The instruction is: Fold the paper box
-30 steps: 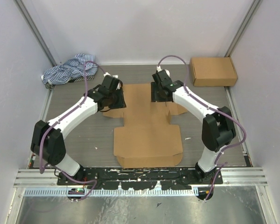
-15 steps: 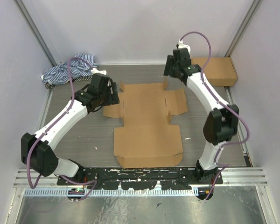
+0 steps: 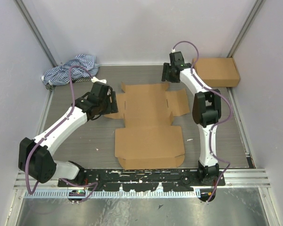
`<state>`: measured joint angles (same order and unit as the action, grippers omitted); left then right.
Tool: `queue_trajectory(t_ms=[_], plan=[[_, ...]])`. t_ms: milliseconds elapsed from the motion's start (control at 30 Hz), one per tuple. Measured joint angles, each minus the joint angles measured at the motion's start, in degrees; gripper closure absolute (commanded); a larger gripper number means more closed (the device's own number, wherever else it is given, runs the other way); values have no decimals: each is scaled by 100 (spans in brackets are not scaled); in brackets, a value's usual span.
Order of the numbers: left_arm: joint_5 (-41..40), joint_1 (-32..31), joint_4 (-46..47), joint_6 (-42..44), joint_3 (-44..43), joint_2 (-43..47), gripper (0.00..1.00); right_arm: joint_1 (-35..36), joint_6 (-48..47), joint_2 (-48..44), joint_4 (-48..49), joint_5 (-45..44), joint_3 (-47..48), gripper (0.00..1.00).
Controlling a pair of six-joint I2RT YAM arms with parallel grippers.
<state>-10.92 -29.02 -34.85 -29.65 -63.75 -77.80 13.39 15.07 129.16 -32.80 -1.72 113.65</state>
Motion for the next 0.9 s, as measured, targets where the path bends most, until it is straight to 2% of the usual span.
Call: queue_trajectory(t_ms=[400,467,700,767,900], plan=[[98,0,7,-28,52,0,24,-2,-22,660,-90,90,719,46],[98,0,9,-35,52,0,24,-2,-20,778,-114,87,782,49],[98,0,7,-37,52,0,27,-13,-66,999,-289,136,970,94],[101,0,7,-37,52,0,29,-15,-83,999,-291,157,981,99],[129,0,7,-37,50,0,32,-39,-116,962,-203,238,885,99]])
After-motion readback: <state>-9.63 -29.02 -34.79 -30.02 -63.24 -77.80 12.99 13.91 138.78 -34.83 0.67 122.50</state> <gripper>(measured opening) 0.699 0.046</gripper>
